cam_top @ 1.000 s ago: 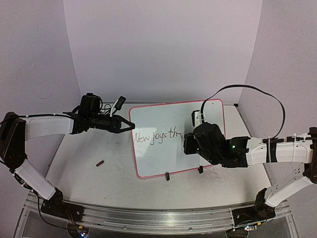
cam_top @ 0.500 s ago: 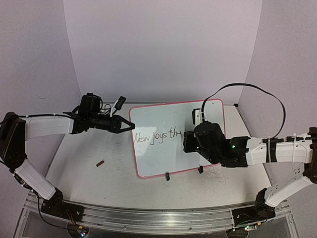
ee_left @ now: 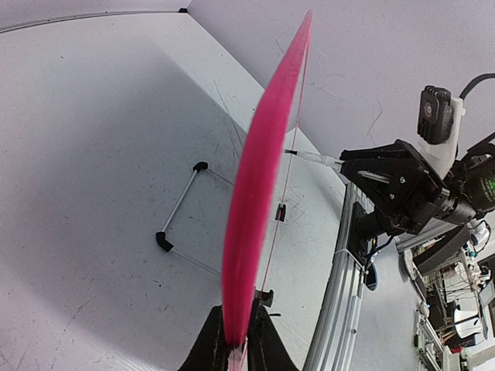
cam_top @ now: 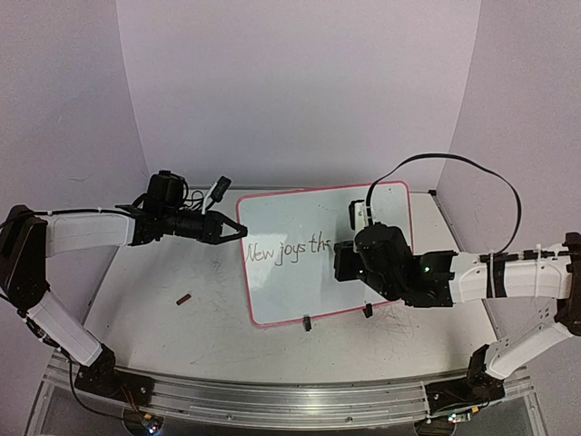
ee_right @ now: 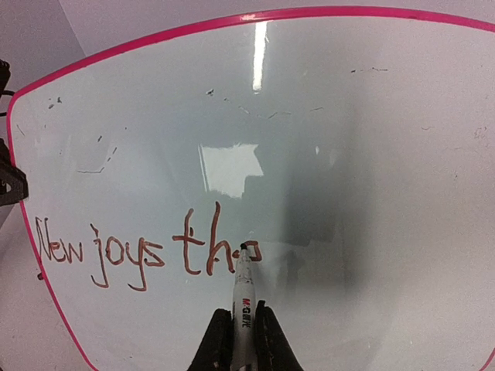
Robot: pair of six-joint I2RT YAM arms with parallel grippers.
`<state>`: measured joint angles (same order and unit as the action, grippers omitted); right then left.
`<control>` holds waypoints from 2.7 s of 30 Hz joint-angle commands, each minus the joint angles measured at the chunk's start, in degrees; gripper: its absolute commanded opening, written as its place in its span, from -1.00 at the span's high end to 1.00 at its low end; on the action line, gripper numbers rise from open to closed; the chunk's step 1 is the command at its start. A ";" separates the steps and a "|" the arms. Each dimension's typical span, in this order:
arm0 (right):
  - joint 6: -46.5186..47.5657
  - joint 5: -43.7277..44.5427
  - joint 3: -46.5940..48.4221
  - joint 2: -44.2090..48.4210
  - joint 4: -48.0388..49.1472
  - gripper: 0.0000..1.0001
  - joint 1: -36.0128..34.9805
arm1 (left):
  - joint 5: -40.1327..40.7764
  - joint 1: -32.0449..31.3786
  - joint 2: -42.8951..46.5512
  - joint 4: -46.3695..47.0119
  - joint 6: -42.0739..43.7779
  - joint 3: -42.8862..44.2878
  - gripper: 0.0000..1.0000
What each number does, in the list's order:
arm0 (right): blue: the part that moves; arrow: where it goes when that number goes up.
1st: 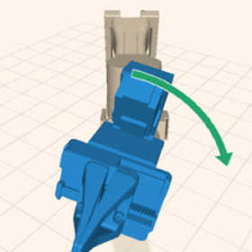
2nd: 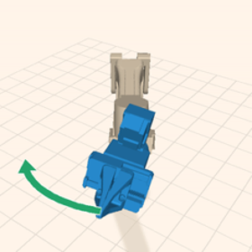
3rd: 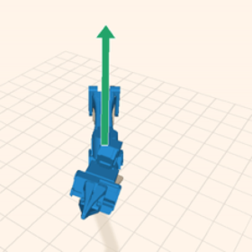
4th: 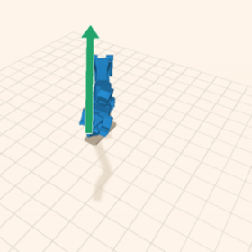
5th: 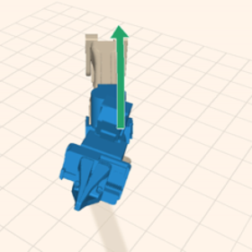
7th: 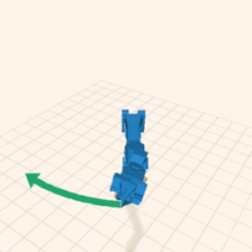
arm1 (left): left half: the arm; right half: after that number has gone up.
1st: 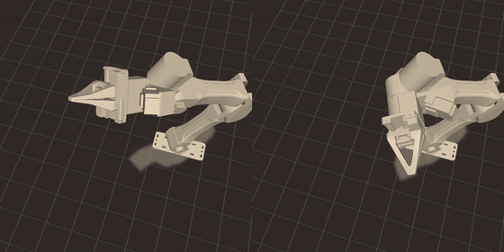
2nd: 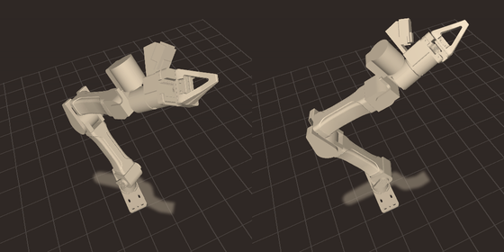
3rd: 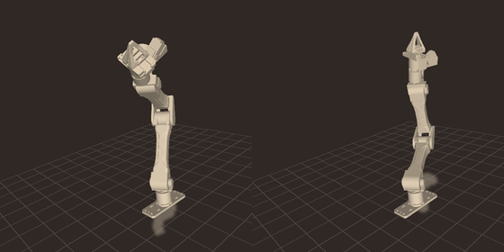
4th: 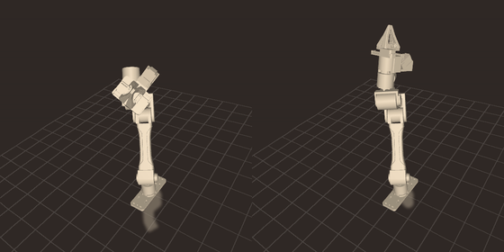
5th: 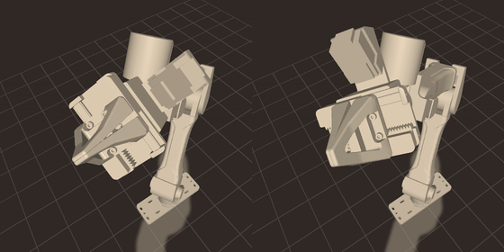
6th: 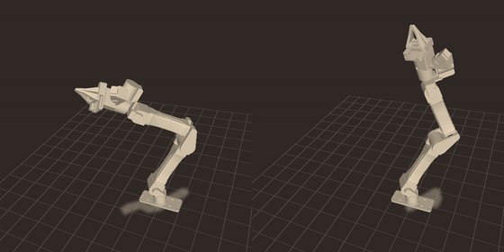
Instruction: Write a sentence on the whiteboard
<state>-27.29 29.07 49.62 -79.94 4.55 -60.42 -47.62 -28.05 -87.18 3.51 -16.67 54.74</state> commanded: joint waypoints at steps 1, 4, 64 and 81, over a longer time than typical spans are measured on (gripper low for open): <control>-0.83 -1.28 -1.10 -0.39 -0.27 1.00 0.28 | -1.12 -1.83 0.16 -1.96 0.14 1.58 0.83; -1.39 -1.39 -1.30 -0.39 -1.30 1.00 0.24 | -1.11 -1.83 0.25 -1.93 0.14 1.57 0.83; 2.59 2.12 -2.50 6.71 -3.96 1.00 0.57 | -0.79 -1.93 0.08 -2.22 0.31 1.71 0.83; 2.50 2.58 -3.29 8.37 -3.27 1.00 2.13 | -0.65 -1.92 0.34 -2.37 0.40 1.69 0.83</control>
<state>-25.34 30.65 46.00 -72.93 -0.40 -59.02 -47.83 -28.10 -87.18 3.36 -16.47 54.76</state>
